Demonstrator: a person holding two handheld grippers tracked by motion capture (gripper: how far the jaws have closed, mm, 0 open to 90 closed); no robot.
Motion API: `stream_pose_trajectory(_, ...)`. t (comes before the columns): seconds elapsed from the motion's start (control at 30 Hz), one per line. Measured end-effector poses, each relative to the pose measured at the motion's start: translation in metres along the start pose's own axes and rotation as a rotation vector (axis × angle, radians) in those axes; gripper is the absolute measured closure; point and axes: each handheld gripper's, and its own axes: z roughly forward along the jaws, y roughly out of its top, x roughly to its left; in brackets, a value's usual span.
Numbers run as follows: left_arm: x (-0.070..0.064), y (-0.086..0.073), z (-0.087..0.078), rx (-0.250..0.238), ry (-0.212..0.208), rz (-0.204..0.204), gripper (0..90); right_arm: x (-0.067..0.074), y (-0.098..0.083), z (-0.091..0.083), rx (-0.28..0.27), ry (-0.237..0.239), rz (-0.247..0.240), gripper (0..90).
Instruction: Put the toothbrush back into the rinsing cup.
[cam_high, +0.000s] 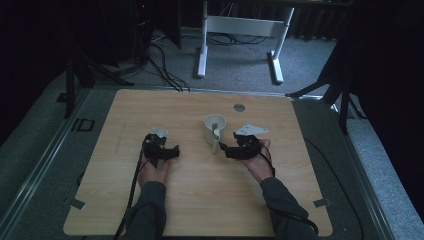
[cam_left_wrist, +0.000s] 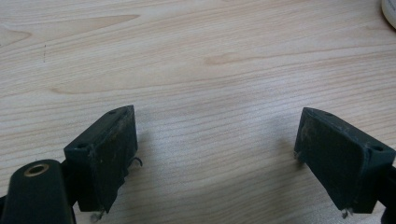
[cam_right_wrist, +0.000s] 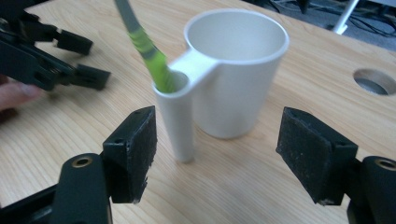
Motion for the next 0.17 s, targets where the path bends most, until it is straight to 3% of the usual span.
stream_pose_trajectory(0.17,0.0000,0.0000,0.0000,0.000,0.000,0.000,13.5,-0.0115,-0.0114,-0.0019,0.032,-0.026,0.020,27.7)
